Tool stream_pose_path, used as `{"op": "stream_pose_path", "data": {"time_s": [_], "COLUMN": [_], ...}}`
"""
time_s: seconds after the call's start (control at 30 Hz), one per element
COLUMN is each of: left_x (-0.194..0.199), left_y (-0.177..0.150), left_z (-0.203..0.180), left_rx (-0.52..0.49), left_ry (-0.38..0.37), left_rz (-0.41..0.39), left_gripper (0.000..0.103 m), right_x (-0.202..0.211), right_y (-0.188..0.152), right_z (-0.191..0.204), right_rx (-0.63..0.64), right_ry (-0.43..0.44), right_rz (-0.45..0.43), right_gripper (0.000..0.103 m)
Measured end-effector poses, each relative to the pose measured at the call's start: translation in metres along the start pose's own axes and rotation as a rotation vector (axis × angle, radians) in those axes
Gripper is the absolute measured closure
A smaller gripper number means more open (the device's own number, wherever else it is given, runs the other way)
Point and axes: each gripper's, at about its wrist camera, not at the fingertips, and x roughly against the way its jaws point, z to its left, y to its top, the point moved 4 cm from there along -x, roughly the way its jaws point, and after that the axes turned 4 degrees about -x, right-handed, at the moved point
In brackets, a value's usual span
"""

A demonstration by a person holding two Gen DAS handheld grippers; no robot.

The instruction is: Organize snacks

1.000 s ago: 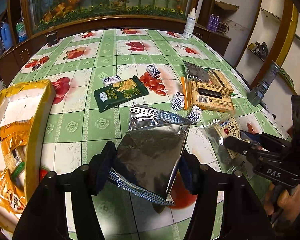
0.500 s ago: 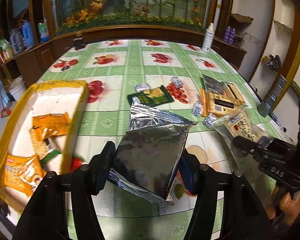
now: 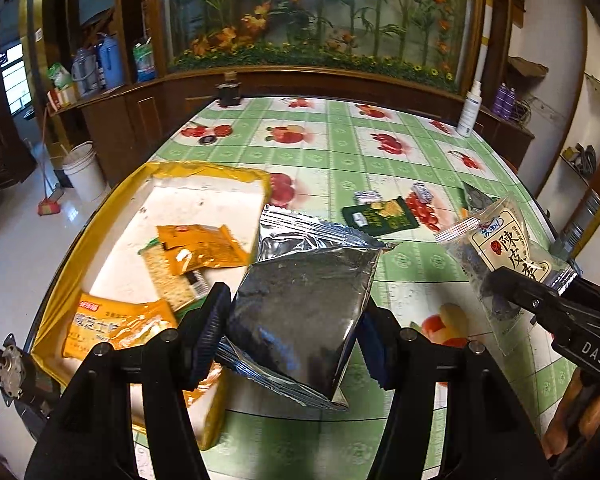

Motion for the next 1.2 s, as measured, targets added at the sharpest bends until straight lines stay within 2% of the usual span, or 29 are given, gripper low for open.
{"op": "stream_pose_path", "data": {"time_s": [0.7, 0.93, 1.2], "left_x": [-0.019, -0.032, -0.051], "left_y": [-0.009, -0.008, -0.003], "left_z": [0.111, 0.126, 0.139], "left_rx": [0.197, 0.217, 0.230], "left_ry": [0.136, 0.154, 0.158], "left_rz": [0.047, 0.072, 0.100], "left_gripper": [0.043, 0.043, 0.043], "right_x": [-0.091, -0.142, -0.196], "right_y": [0.033, 0.050, 0.067], "right_z": [0.105, 0.127, 0.142], "right_rx": [0.123, 0.128, 0.141], "right_ry": [0.186, 0.221, 0.216], "right_rz": [0.090, 0.130, 0.169], "right_gripper": [0.068, 0.068, 0.068]}}
